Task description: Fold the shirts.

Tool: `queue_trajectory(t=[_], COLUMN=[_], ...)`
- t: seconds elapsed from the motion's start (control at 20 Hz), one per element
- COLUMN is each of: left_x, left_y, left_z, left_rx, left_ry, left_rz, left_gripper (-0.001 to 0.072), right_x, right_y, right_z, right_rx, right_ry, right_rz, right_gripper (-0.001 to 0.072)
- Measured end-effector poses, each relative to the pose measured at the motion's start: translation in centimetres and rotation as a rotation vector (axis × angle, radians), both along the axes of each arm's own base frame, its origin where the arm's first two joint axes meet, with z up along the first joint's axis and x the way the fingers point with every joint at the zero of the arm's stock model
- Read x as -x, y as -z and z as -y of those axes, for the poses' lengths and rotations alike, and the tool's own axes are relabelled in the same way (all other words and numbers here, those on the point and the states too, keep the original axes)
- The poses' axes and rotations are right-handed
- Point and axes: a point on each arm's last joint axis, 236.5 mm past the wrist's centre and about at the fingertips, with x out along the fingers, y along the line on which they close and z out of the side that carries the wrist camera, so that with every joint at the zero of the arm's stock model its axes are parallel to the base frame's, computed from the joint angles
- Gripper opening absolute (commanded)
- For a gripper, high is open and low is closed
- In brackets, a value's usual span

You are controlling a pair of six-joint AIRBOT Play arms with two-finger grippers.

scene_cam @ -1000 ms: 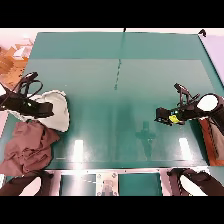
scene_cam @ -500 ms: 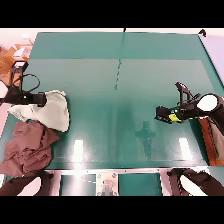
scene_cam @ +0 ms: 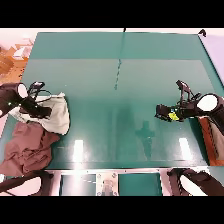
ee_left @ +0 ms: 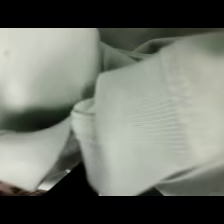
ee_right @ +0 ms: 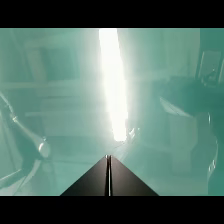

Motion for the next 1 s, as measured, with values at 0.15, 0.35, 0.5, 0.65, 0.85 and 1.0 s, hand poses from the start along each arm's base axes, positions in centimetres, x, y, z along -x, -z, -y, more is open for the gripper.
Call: queue_trajectory(t=[0.15, 0.35, 0.5, 0.65, 0.85, 1.0], left_x=[-2.1, -7.0, -8.9, -8.3, -6.7, -6.4], left_y=[-2.7, -11.6, -19.5, -24.4, -25.4, -21.7], left_z=[0.1, 3.6, 10.9, 19.6, 29.7, 34.2], left_rx=[0.006, 0.064, 0.168, 0.291, 0.414, 0.439], left_ry=[-0.002, 0.068, 0.215, 0.394, 0.590, 0.657], left_rz=[0.040, 0.237, 0.411, 0.529, 0.580, 0.510], left_gripper=[0.0018, 0.0018, 0.0017, 0.0018, 0.0020, 0.0133], right_x=[-0.4, -2.4, -4.3, -5.6, -6.1, -6.2], right_y=[-0.4, -3.2, -6.6, -9.6, -11.2, -11.5], right_z=[0.0, 1.0, 2.9, 4.8, 6.4, 6.9], right_rx=[0.000, -0.001, 0.003, 0.014, 0.026, 0.030], right_ry=[0.002, 0.031, 0.077, 0.113, 0.144, 0.151], right_rz=[0.013, 0.080, 0.151, 0.211, 0.239, 0.244], right_gripper=[0.0019, 0.0019, 0.0019, 0.0019, 0.0019, 0.0056])
